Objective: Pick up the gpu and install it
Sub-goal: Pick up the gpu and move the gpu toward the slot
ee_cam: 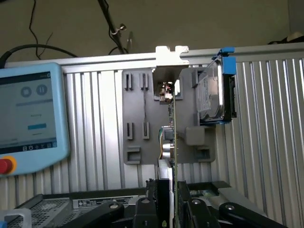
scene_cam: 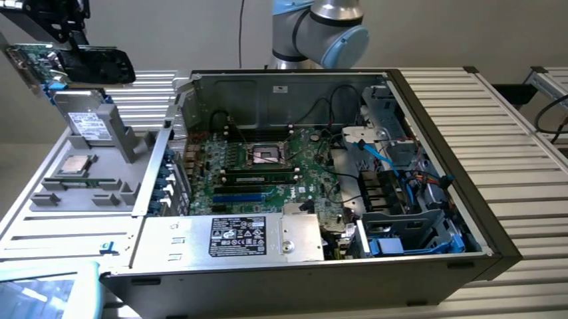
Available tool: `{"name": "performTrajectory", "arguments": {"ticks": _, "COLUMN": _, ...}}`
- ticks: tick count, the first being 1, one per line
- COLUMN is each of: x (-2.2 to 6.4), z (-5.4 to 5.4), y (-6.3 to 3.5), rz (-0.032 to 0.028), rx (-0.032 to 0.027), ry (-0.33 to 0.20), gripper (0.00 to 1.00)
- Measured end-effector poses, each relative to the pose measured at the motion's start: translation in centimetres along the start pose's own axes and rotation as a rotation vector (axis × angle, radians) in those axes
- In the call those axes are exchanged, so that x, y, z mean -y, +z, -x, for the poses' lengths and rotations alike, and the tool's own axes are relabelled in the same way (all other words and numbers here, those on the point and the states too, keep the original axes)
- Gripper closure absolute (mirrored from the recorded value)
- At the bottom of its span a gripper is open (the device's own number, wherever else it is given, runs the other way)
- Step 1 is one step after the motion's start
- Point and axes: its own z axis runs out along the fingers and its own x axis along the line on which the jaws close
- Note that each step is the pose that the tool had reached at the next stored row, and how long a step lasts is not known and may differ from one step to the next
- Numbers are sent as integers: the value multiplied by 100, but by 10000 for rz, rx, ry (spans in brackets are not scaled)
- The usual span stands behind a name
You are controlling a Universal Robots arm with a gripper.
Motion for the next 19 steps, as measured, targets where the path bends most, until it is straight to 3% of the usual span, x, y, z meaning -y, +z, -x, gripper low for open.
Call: {"name": "performTrajectory", "arguments": {"ticks": 19, "x": 850, "z": 32, "y": -68, "rz": 23, "rx": 16, "ry": -5, "gripper": 72}}
